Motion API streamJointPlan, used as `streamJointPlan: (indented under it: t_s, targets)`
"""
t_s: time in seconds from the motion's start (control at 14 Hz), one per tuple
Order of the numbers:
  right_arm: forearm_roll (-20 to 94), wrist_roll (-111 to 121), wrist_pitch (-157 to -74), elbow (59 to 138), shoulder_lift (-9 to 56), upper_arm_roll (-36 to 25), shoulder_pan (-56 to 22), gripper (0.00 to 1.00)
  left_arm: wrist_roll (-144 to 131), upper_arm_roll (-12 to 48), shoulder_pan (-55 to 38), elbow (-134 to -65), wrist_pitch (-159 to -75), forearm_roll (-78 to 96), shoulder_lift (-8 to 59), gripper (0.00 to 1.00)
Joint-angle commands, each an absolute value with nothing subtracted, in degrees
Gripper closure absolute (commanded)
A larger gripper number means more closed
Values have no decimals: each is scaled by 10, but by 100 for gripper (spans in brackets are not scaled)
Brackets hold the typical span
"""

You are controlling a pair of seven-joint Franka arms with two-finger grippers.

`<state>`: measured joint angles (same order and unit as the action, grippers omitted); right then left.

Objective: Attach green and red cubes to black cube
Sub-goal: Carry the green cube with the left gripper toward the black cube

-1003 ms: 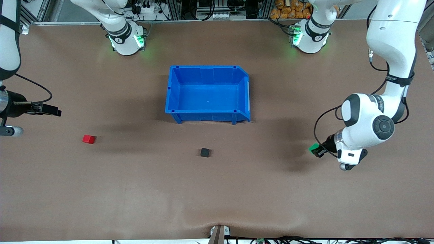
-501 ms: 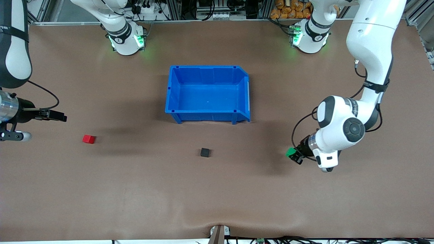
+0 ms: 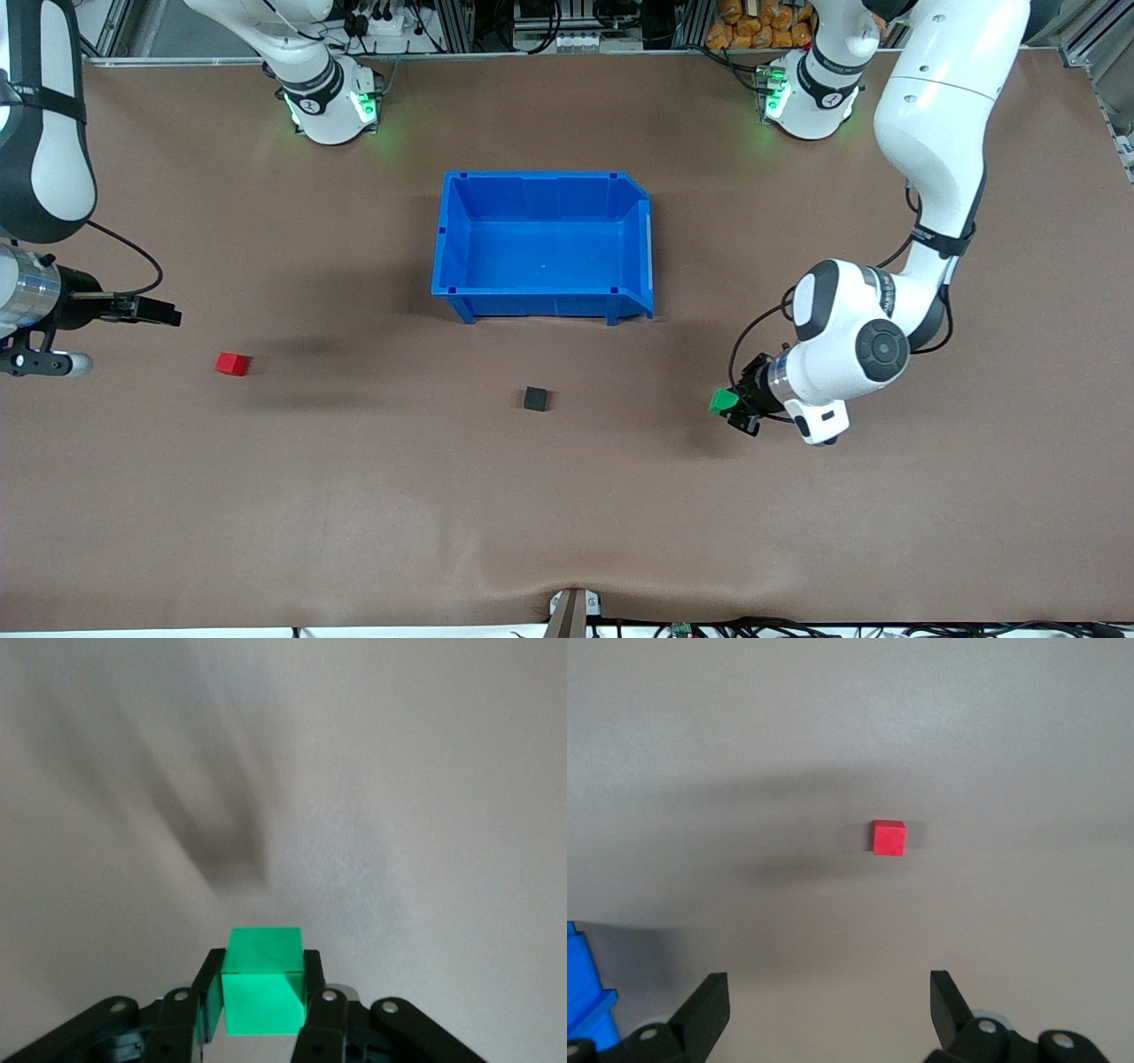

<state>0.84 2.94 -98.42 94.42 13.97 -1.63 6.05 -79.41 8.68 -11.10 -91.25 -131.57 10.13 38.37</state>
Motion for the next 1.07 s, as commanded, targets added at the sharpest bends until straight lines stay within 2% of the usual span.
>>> streamJointPlan:
  t_s: [0.0, 0.57, 1.0]
  targets:
    - [5, 33, -991, 948, 142, -7, 73, 0, -849, 81, -136, -866, -1308, 109, 413, 100]
    - [5, 36, -1001, 948, 153, -7, 73, 0, -997, 76, -194, -775, -1310, 108, 475, 100]
    - [4, 39, -1016, 948, 167, -7, 75, 0, -1050, 54, -251, -766, -1346, 106, 498, 100]
